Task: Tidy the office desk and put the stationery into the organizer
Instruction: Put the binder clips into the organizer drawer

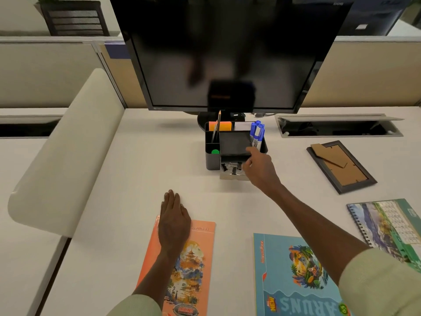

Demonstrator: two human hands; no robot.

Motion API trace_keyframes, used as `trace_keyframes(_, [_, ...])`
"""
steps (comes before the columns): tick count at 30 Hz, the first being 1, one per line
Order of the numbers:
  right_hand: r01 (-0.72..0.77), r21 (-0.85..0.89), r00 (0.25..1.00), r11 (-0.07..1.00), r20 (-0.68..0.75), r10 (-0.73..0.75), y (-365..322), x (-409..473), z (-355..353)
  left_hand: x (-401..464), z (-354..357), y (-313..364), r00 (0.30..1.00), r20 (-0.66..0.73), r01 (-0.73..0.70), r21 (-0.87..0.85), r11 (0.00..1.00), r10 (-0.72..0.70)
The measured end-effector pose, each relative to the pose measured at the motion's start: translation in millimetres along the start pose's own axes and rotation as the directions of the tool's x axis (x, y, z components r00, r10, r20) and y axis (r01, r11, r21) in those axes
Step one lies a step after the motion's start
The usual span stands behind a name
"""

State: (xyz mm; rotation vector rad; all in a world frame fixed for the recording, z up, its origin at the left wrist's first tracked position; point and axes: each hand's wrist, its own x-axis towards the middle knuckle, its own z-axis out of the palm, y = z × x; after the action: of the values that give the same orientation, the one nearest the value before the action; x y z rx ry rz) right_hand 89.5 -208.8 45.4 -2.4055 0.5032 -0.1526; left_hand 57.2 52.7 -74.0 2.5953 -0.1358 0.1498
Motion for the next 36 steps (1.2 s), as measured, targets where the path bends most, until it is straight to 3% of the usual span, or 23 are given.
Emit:
trace_keyframes(3, [0.031,0.054,0.996,0.998,-0.083,-0.026,2,-7,3,1,0,0,1.000,-0.001,0.000,-0.004,1.000,0.000])
trace_keyframes(6, [0.184,0.061,0.972,0.981,-0.159,-0.173,3,-20,5,2,1,0,1.000,-0.002,-0.003,-0.006,1.000,0.003])
trace_keyframes(10, [0.307,0.022,0.951,0.951,-0.045,-0.306,6,-39,14,2,1,-1,1.000,0.003,0.004,-0.009,1.000,-0.004])
trace_keyframes(14, [0.259,0.001,0.957,0.966,0.137,-0.256,10,-47,24,2,1,-1,1.000,0.010,0.010,-0.010,1.000,-0.010])
trace_keyframes(17, [0.242,-0.038,0.955,0.969,0.188,-0.231,13,-48,24,2,1,0,1.000,0.002,0.008,-0.008,1.000,-0.008])
trace_keyframes(36, [0.217,-0.220,0.961,0.951,0.219,-0.168,16,-21,25,1,0,1,1.000,-0.012,0.005,-0.026,1.000,-0.005])
